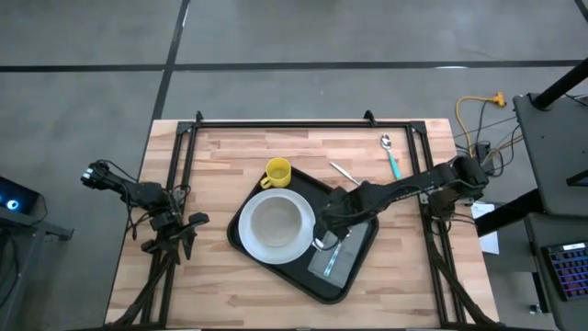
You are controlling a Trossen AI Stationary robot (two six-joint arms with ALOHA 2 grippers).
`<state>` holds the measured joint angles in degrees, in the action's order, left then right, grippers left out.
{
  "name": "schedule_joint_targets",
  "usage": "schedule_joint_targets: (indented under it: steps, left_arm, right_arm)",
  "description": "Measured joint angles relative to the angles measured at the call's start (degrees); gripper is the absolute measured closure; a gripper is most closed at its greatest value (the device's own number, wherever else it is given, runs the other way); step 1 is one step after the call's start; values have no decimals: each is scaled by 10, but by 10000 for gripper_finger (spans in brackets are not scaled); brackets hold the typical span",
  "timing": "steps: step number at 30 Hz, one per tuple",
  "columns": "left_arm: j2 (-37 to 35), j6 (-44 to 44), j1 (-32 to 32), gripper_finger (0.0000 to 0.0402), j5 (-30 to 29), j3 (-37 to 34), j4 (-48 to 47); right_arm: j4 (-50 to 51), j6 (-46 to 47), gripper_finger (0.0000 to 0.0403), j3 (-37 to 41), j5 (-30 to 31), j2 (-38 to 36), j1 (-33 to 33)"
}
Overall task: Set up tray
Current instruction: Put the blue spoon on the gray napkin to the right of the white plate
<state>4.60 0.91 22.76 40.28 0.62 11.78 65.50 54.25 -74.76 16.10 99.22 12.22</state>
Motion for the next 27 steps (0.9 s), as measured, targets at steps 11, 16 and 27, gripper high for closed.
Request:
schedule_joint_targets:
  steps: [11,16,27]
  left_arm:
    - [0,0,0,290,0,0,0]
    - [0,0,0,290,0,0,0]
    - [0,0,0,290,0,0,0]
  right_arm:
    - [28,-9,309,25,21,0,-72]
    - [-1,-21,312,51,8,-2,-98]
    - [-33,10,291,116,4,-52,-145]
